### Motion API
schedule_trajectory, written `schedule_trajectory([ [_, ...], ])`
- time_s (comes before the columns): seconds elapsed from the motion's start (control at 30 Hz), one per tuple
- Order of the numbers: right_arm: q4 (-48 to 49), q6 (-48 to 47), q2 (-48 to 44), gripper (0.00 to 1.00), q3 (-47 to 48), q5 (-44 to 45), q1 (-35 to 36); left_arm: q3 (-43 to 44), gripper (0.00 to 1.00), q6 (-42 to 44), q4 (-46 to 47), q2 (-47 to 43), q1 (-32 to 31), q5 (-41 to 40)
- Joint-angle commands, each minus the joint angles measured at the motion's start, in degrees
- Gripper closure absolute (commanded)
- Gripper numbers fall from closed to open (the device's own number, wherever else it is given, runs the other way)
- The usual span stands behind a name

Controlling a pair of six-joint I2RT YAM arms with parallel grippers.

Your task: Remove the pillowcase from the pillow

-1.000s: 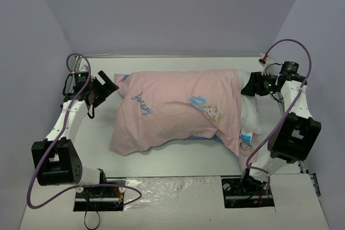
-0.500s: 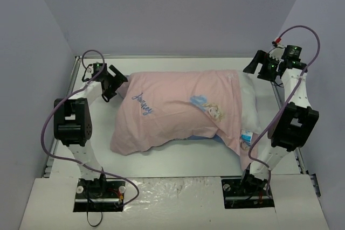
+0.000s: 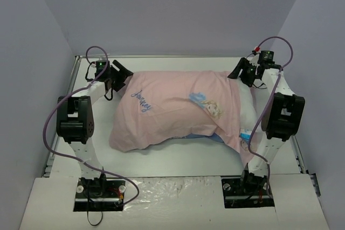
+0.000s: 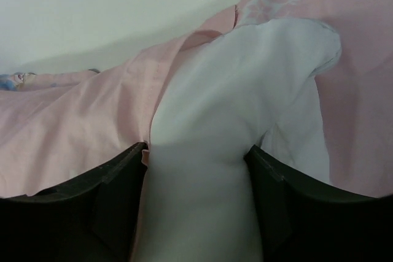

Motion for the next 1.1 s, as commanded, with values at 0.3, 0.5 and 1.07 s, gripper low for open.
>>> schedule_trajectory([
  [0.3, -1.6, -18.6, -7.4, 0.62, -1.1, -31.9, 1.7, 0.3, 0.12, 2.3, -1.6, -4.9, -0.6, 0.9],
  [0.5, -1.8, -24.7, -10.9, 1.0, -1.4, -33.1, 4.2, 1.2, 0.14, 8.0, -7.9, -7.8, -1.6, -1.6],
  [1.07, -1.8, -41.7, -24.9, 1.0, 3.7, -25.5, 6.9, -3.7, 0.98, 11.8, -0.4, -32.3, 0.3, 1.1],
])
